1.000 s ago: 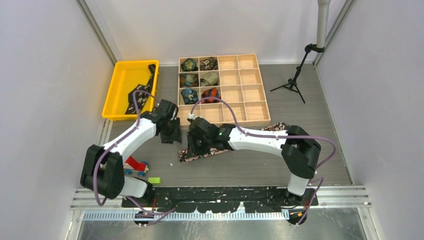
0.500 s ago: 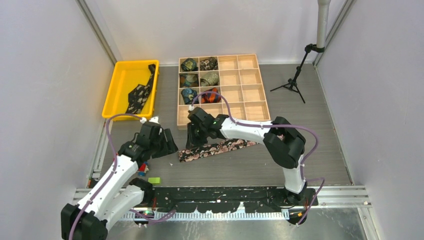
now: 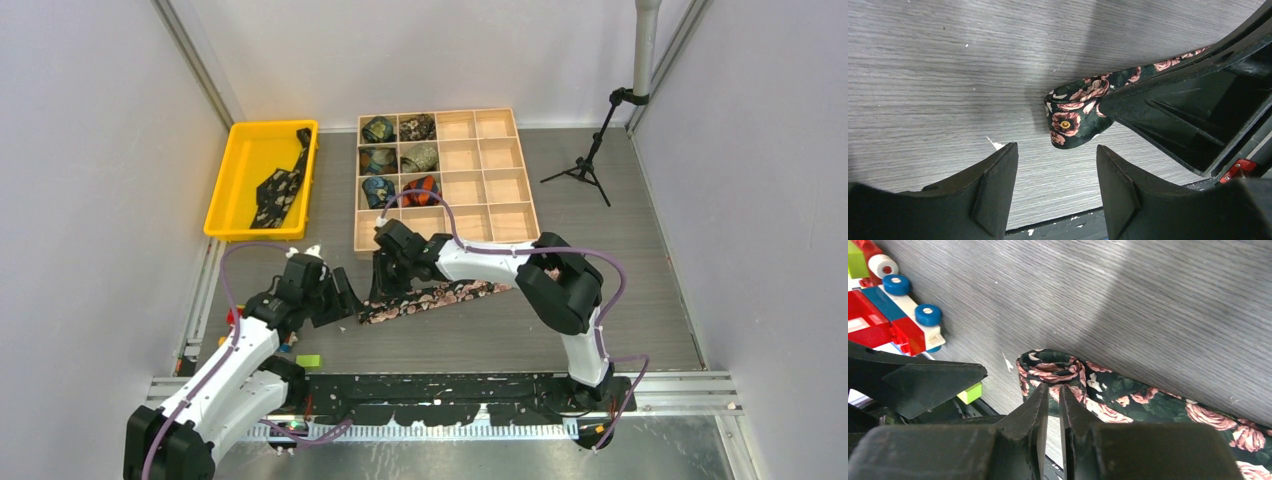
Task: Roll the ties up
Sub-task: Roll the tie at the center of the board.
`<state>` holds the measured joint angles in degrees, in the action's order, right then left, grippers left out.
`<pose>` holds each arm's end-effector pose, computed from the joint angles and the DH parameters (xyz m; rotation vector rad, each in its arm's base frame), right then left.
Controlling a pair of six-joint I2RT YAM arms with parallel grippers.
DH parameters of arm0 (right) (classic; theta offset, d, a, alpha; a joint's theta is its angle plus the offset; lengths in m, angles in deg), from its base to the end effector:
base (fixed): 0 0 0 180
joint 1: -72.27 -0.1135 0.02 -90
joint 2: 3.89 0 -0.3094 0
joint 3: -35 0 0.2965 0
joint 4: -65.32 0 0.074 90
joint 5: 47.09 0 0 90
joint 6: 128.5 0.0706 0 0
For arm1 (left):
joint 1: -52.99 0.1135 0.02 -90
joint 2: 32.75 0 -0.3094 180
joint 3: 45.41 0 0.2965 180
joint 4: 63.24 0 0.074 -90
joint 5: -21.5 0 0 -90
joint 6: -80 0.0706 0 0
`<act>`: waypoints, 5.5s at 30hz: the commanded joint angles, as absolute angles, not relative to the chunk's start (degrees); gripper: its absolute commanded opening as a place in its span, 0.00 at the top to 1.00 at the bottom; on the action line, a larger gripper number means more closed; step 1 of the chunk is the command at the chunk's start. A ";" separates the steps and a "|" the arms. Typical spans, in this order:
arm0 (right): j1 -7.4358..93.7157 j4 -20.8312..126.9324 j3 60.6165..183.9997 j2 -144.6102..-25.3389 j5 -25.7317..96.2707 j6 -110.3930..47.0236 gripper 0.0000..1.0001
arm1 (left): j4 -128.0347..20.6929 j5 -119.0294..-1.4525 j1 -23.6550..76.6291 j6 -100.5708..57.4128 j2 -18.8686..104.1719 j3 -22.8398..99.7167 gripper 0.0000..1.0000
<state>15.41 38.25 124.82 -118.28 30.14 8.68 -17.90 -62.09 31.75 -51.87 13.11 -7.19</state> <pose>0.2636 0.4323 0.1600 -0.3382 2.7269 0.9419 0.1698 -0.0744 0.1810 -0.4157 2.5549 -0.5769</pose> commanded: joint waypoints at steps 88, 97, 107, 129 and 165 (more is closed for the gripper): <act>11.74 39.06 123.30 -114.85 34.11 11.51 0.82 | -16.61 -61.46 31.97 -51.05 21.04 -1.99 1.00; 11.27 38.60 126.44 -118.37 34.02 11.69 0.82 | -14.85 -61.10 31.98 -50.78 22.08 0.17 1.00; 10.61 43.54 126.70 -120.63 30.26 15.15 0.82 | -14.13 -60.99 31.98 -50.20 24.05 2.53 1.00; 9.96 48.72 125.14 -121.19 27.88 17.83 0.82 | -12.92 -70.26 23.07 -50.55 35.92 6.83 1.00; 12.53 31.84 115.76 -99.12 44.58 10.60 0.82 | -10.96 -74.74 15.12 -57.94 39.20 12.40 0.57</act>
<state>12.54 31.28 112.78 -100.53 43.07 11.21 -12.26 -75.73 15.34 -57.20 42.16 9.80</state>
